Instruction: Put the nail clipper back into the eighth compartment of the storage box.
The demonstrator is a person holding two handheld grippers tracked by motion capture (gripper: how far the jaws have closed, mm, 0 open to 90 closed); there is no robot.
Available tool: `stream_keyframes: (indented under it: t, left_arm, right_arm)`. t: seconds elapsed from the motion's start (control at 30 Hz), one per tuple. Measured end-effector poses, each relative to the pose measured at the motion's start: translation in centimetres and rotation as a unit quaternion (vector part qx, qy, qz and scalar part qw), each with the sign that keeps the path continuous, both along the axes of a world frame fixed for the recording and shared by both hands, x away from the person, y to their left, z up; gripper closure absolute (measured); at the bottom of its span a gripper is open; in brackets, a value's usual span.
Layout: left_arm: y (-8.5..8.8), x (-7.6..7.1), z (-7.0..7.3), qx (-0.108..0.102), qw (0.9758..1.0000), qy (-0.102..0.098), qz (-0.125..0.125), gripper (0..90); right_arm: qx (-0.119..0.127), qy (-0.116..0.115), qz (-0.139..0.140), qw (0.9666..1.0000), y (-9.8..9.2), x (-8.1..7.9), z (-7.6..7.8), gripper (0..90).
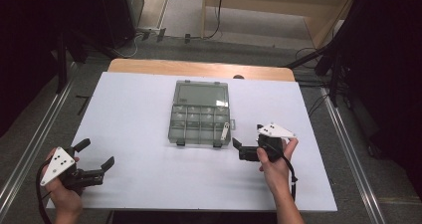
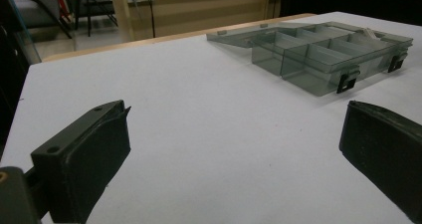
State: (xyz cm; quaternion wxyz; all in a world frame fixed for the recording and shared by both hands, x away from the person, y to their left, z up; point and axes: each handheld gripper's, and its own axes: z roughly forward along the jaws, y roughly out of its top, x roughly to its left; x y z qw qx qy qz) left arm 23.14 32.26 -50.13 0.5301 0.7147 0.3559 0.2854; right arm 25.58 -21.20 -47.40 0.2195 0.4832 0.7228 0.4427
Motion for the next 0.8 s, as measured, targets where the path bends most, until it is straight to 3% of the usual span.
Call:
stream_keyframes:
  t: [0.8]
  left_arm:
    - [0.0, 0.0, 0.0, 0.004, 1.0000, 0.000, 0.000, 0.0]
  right_arm:
    - [0.030, -0.028, -0.037, 0.9985, -6.1, -4.2, -1.5, 0.0]
